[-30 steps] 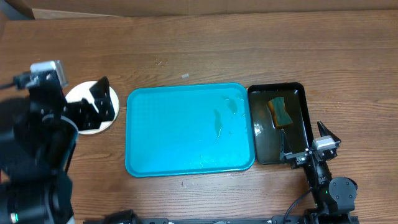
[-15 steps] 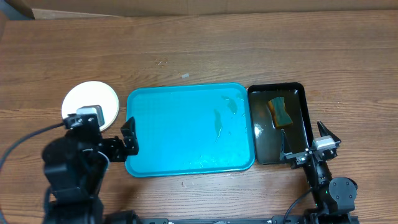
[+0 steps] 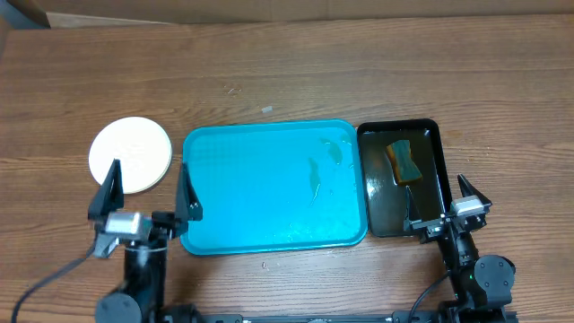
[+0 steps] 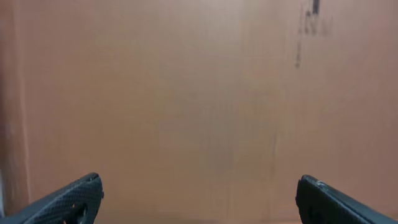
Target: Clean dirty plates on tray and stack at the side
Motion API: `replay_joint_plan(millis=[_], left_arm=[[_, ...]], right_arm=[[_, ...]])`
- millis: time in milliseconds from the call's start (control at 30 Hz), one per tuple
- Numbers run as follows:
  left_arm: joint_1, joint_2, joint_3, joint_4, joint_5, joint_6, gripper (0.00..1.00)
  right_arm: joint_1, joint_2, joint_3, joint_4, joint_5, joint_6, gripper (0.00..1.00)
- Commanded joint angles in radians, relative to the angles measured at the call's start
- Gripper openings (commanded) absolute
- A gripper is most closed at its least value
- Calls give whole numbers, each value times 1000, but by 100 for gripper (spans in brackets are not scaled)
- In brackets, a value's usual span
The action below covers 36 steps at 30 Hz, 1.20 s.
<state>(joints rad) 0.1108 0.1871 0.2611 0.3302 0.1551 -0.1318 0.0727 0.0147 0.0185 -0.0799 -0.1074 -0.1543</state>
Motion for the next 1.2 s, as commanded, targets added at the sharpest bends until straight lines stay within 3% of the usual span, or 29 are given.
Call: replay_joint_plan(millis=[0, 367, 800, 933, 1167], left_arm=[[-8, -74, -88, 19, -116, -89, 100], [-8, -184, -256, 4, -140, -113, 100], [-8, -184, -256, -406, -228, -93, 100], [-8, -184, -256, -404, -207, -5, 100], [-8, -184, -256, -403, -210, 5, 100]], right_arm=[[-1, -12, -11, 4, 1, 0, 100], [-1, -12, -11, 4, 1, 0, 100], [-1, -12, -11, 4, 1, 0, 100], [-1, -12, -11, 4, 1, 0, 100], [-1, -12, -11, 4, 1, 0, 100]])
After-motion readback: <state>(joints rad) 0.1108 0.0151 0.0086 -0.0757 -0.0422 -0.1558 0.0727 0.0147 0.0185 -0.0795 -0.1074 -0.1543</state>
